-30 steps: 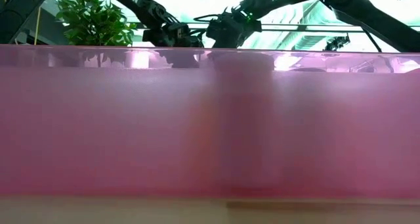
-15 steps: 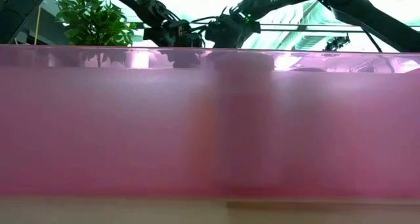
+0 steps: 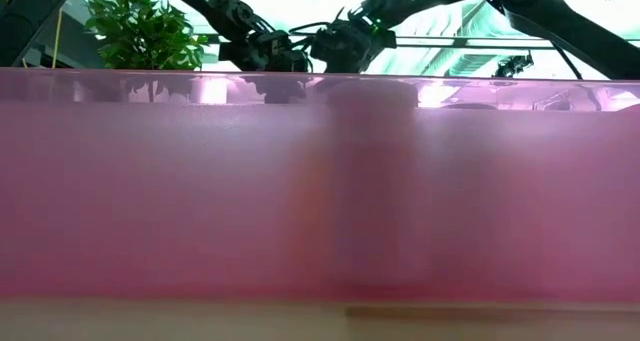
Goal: Pick and place pill bottles into a basket
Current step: Put the white medicine bottle into the red bin
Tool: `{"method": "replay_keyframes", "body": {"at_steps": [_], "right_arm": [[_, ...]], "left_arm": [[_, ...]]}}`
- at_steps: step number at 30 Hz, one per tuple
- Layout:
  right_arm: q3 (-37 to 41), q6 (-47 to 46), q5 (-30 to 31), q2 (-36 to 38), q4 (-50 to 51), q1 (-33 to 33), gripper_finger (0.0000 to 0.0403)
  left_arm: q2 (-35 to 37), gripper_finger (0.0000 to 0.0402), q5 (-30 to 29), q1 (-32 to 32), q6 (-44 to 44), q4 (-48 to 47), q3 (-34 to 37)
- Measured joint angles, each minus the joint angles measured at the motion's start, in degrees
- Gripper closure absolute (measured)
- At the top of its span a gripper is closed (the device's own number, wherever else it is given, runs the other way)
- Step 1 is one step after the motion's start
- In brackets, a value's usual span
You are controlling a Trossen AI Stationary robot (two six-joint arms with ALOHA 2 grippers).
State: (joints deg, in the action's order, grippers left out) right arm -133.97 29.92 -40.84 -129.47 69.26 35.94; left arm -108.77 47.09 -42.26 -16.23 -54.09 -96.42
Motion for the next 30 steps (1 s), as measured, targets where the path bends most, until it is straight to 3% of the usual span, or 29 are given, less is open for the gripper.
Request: {"method": "replay_keyframes", "body": {"at_steps": [4, 15, 30], "right_arm": [[0.0, 0.98, -0.93, 0.0, 0.82, 0.04, 0.0256], [0.0, 2.02, -0.11, 0.0, 0.5, 0.02, 0.0256], [-0.02, 2.53, 4.39, 0.02, 1.52, -0.09, 0.0256]], "left_arm": [[0.0, 0.022, -0.44, 0.11, -1.33, 0.29, 0.0], [0.0, 0.0217, -0.68, 0.02, -0.87, 0.19, -0.04], [0.0, 0.0128, -1.97, -0.09, 0.86, -1.85, -0.11]]}}
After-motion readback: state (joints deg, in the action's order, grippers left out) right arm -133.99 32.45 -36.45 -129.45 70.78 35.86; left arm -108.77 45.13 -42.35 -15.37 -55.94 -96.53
